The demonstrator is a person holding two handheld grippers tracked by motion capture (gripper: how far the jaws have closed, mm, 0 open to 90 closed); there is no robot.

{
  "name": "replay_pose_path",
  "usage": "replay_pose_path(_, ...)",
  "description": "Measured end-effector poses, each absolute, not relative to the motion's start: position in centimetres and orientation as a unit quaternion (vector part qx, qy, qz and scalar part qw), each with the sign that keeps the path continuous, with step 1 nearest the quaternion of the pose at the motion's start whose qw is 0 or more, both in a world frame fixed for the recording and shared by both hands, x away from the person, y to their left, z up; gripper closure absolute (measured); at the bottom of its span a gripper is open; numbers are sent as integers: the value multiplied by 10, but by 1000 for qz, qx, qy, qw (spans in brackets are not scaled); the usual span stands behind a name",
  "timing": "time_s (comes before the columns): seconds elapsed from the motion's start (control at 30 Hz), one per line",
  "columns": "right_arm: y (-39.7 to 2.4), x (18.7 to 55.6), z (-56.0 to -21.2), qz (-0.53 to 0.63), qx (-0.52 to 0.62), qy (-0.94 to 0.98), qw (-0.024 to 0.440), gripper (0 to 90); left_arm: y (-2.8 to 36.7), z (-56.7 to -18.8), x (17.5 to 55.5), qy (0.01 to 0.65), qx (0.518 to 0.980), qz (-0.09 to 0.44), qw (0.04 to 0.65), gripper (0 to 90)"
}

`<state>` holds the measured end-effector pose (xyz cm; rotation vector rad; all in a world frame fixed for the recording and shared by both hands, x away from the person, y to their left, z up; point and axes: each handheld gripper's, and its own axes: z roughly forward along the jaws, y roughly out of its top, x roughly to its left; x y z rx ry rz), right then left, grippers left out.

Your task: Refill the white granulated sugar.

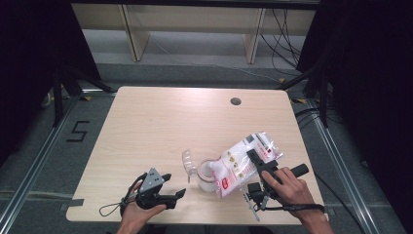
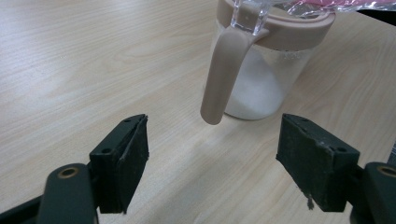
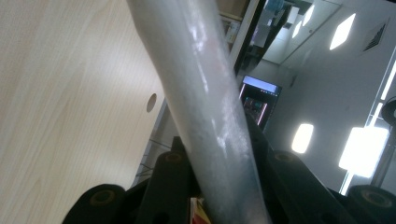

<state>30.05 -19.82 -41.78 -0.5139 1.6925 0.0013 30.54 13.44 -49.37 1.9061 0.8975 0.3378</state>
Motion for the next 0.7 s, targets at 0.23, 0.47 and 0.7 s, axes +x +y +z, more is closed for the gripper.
replay_pose_path(0.23, -199, 300, -418, 1, -220, 738, 638, 778, 134, -493, 305, 366, 783, 138, 484, 243)
replay_pose_path(0.47, -200, 300, -418, 5, -224, 739, 635, 781, 135, -493, 306, 366, 783, 139, 484, 243)
replay_pose_path(0.7, -200, 301, -416, 9, -233, 733, 639, 785, 135, -493, 305, 370, 782, 138, 482, 243)
